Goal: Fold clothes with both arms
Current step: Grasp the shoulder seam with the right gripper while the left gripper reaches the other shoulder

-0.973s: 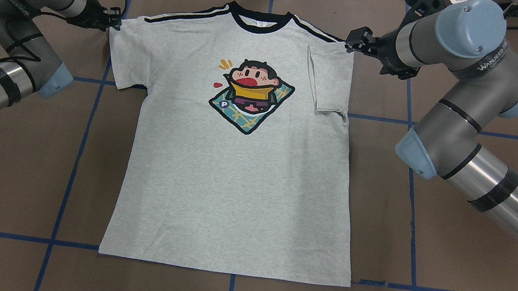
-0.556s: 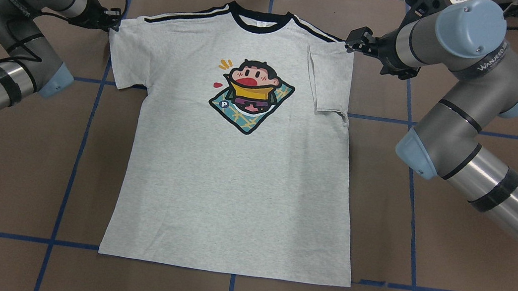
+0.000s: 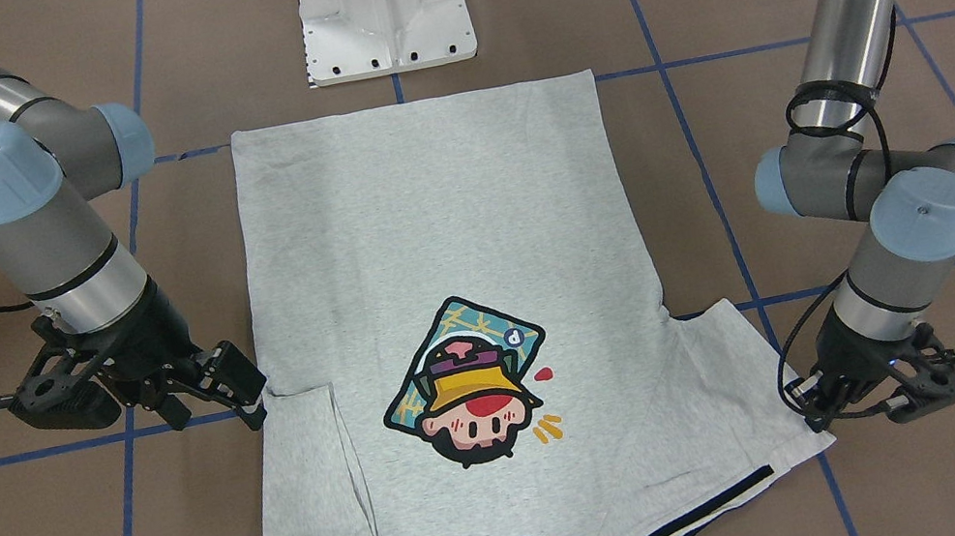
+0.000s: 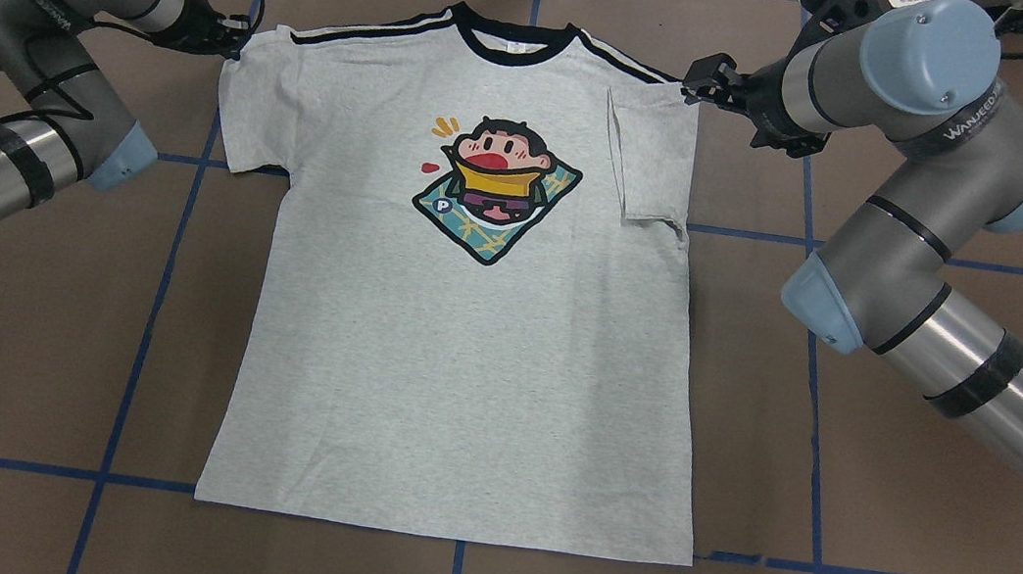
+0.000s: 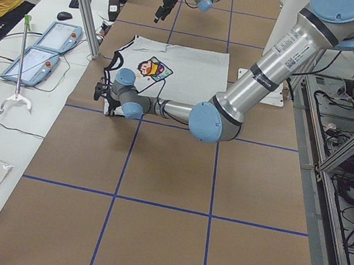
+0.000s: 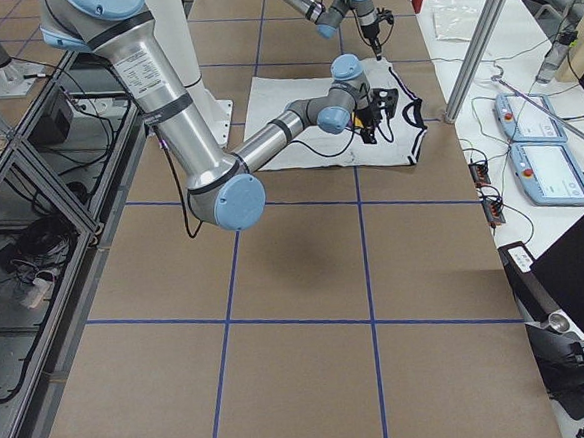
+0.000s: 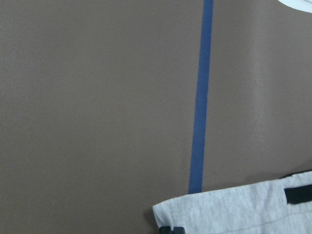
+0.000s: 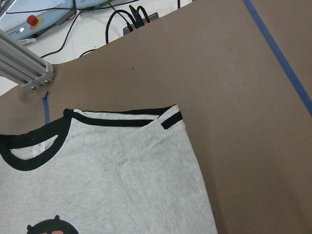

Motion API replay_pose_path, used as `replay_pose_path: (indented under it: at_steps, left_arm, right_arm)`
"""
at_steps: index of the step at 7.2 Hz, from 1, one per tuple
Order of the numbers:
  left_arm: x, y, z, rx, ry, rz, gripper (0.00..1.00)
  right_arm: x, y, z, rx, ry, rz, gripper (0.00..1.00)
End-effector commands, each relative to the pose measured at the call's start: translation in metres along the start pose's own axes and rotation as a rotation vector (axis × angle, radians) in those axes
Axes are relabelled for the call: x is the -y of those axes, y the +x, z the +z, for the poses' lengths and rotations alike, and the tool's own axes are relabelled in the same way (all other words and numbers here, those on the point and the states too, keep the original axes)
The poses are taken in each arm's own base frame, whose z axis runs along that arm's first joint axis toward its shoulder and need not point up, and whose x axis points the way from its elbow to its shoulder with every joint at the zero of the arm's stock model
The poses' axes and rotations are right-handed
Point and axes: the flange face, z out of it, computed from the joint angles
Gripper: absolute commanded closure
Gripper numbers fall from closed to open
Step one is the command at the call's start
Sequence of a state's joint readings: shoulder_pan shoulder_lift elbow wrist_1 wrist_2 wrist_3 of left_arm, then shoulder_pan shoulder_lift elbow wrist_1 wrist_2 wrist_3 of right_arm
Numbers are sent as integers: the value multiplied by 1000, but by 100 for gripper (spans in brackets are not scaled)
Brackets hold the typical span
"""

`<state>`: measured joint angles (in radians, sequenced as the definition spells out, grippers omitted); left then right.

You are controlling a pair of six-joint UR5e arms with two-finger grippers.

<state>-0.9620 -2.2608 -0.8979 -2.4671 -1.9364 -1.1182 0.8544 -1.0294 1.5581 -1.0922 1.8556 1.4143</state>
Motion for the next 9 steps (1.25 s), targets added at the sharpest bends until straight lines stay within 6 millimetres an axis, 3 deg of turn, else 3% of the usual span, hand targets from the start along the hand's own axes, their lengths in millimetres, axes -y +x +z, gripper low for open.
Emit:
replay_pose_path:
  at_steps: [1, 2, 3, 4, 5, 7, 9]
  left_arm:
    - [10, 69, -42, -52, 15, -39, 100]
    - [-14, 101, -40, -86, -4, -58, 100]
    - [-25, 128, -39, -106, -10, -84, 100]
    - [-43, 137, -25, -84, 29, -72, 100]
    - [-44, 140, -17, -65, 48, -76, 100]
    - [-23, 169, -9, -43, 110, -81, 100]
    - [-19, 171, -1, -60, 135, -75, 100]
  right_arm:
    - [0, -1, -1, 2, 0, -1, 0]
    - [0, 0, 0, 1, 0, 0, 0]
    - [1, 1, 0, -2, 0, 1, 0]
    - [1, 2, 1, -4, 0, 2, 0]
    - [0, 2, 1, -4, -1, 1, 0]
    - [1, 4, 2, -7, 1, 3, 0]
    - [0, 6, 3, -8, 0, 2, 0]
